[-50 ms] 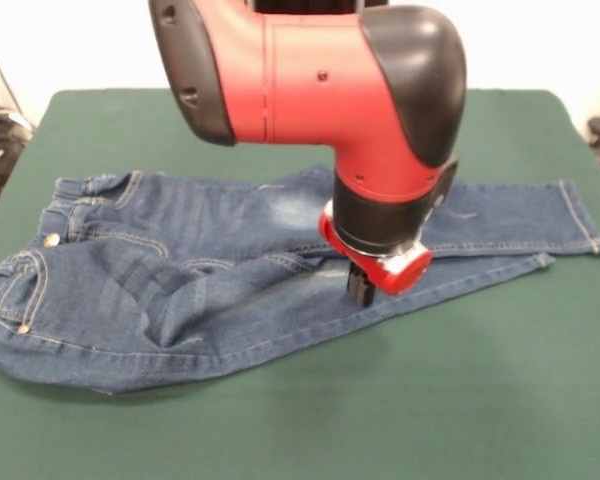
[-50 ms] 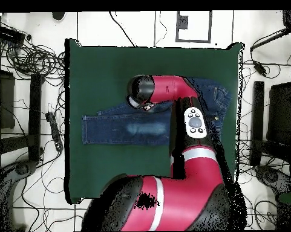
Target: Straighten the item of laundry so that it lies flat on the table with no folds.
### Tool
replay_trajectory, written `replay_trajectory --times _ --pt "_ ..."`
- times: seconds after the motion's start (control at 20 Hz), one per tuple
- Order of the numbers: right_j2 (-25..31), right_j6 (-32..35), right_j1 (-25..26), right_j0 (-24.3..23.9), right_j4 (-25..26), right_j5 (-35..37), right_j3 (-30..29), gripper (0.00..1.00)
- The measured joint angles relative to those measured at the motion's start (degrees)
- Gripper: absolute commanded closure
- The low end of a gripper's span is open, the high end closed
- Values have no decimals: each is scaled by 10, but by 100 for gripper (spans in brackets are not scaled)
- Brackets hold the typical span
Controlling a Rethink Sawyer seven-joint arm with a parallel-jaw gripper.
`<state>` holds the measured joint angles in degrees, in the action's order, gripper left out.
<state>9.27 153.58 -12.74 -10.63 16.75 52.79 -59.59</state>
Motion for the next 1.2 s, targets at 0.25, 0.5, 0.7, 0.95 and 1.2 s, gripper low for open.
replay_trajectory --times 0.25,0.5,0.7,0.95,1.2 --pt "-34 12 21 30 -38 17 39 100" --pt "-55 27 43 45 -77 40 78 100" --pt "-67 40 57 52 -100 56 102 100" --pt "-90 56 71 65 -120 65 124 100" --pt "-115 78 80 81 -133 65 138 100"
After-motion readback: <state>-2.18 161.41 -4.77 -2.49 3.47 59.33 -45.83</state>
